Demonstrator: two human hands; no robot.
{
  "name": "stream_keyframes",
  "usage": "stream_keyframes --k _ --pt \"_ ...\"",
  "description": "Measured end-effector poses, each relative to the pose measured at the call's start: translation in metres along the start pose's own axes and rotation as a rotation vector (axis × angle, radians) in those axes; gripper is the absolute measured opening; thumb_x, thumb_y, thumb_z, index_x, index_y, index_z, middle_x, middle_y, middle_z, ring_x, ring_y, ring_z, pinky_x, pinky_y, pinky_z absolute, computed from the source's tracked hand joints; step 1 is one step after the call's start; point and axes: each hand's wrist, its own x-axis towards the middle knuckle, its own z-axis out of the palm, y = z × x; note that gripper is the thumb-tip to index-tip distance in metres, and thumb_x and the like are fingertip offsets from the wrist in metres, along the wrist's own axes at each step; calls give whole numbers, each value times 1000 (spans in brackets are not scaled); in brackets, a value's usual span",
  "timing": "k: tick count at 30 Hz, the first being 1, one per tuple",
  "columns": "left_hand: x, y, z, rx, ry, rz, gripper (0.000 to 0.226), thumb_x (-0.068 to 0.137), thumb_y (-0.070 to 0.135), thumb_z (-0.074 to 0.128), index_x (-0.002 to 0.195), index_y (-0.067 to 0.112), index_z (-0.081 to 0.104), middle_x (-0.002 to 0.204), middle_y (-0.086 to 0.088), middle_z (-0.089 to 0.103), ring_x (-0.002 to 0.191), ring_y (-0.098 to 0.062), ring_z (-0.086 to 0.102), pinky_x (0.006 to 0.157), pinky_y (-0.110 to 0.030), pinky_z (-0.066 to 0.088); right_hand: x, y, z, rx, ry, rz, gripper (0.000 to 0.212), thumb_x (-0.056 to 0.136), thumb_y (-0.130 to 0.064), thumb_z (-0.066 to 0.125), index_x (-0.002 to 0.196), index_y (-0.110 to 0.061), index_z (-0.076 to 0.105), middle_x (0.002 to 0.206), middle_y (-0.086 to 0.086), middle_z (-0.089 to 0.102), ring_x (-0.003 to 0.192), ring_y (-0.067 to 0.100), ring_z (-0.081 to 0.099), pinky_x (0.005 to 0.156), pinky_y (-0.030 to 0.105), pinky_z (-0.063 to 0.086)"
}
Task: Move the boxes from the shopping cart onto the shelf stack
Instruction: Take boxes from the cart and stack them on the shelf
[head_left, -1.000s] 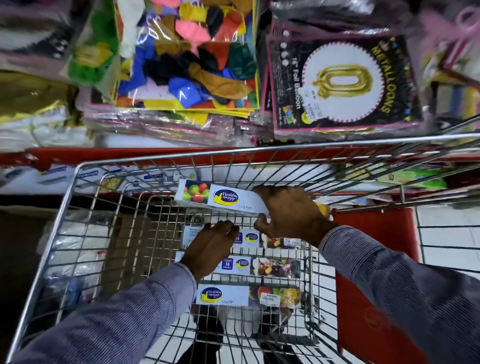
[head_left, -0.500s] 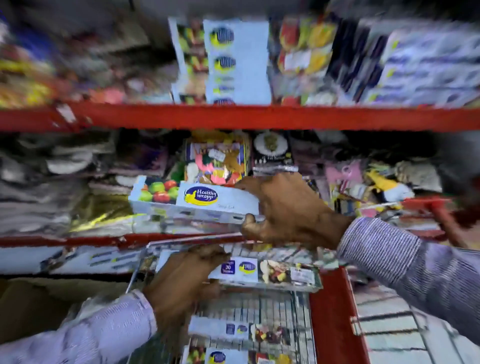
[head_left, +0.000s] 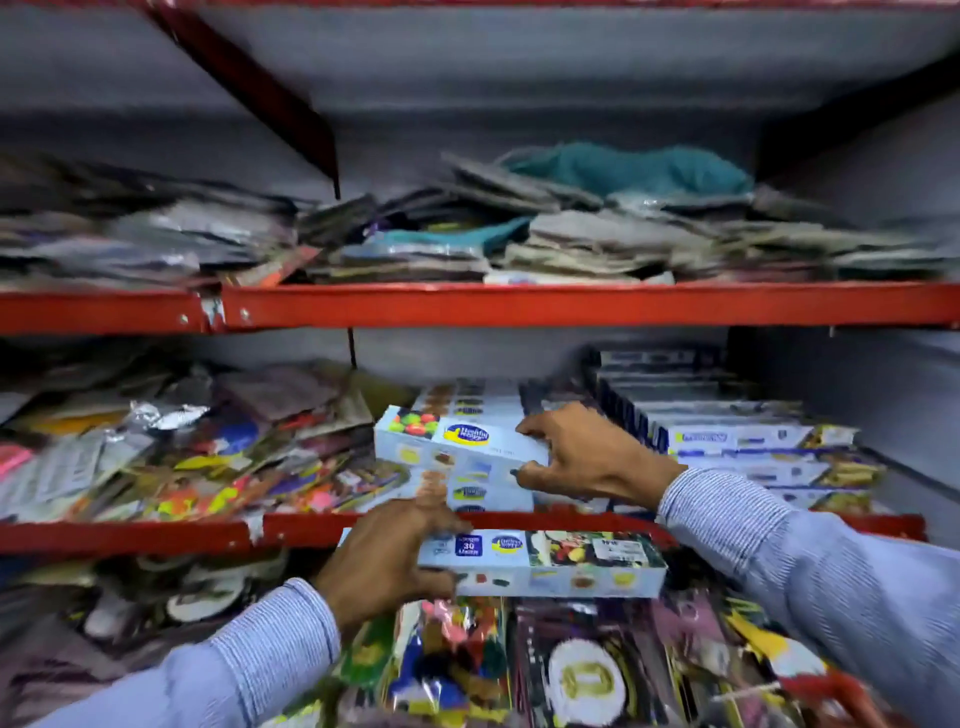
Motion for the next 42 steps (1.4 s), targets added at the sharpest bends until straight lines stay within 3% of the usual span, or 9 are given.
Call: stream_keyframes --k 3,5,9,18,23,28,34,38,42 --pt "23 -7 -2 4 16 15 57 67 45 80 121 32 67 120 14 70 107 -6 62 91 -24 48 30 16 13 11 -91 1 34 80 -46 62 96 -16 62 84 11 69 66 23 48 61 28 35" --pt "35 -11 0 19 12 21 58 67 46 80 121 32 67 121 14 69 108 -8 61 93 -25 47 45 24 24 6 -169 10 27 85 -38 63 95 -14 58 95 17 66 78 28 56 64 30 33" --pt "56 -25 7 19 -12 16 59 68 47 79 123 31 65 125 10 68 114 -13 60 97 -28 47 73 37 57 -9 -301 44 40 92 -31 59 121 -5 50 124 24 53 114 36 52 87 39 43" --pt "83 -53 21 -36 -10 -1 59 68 46 78 123 33 65 125 13 67 112 -10 60 96 -31 49 86 66 108 -40 -319 54 47 93 -23 58 136 -7 45 139 18 42 126 36 44 107 43 40" --pt "89 -60 27 -50 -27 1 58 68 46 78 124 33 65 125 15 67 114 -9 60 97 -29 47 81 72 119 -31 -259 6 35 91 -1 53 125 7 54 131 30 45 119 46 46 99 49 44" --pt "96 -66 30 -56 -34 -2 58 69 42 80 123 31 66 125 13 67 112 -8 61 96 -29 49 80 73 113 -25 -225 56 28 91 -24 56 113 -8 63 117 13 57 106 32 58 89 39 51" --pt "108 -75 36 -55 -14 -27 58 67 46 80 122 34 66 125 15 67 112 -8 60 96 -30 50 84 76 104 -32 -222 37 24 89 -24 61 99 -4 67 106 13 61 92 32 61 81 40 53" --pt "120 -79 37 -55 11 -41 56 68 42 82 121 32 67 124 13 68 110 -10 62 94 -32 52 84 87 101 31 -233 38 26 88 -23 62 100 -2 69 104 14 64 89 28 62 80 39 54" --pt "131 -81 48 -97 30 -78 53 72 37 82 122 26 68 125 8 69 110 -11 62 93 -33 53 81 94 98 123 -233 60 24 90 -21 62 103 -4 73 105 12 70 95 26 65 81 28 49"
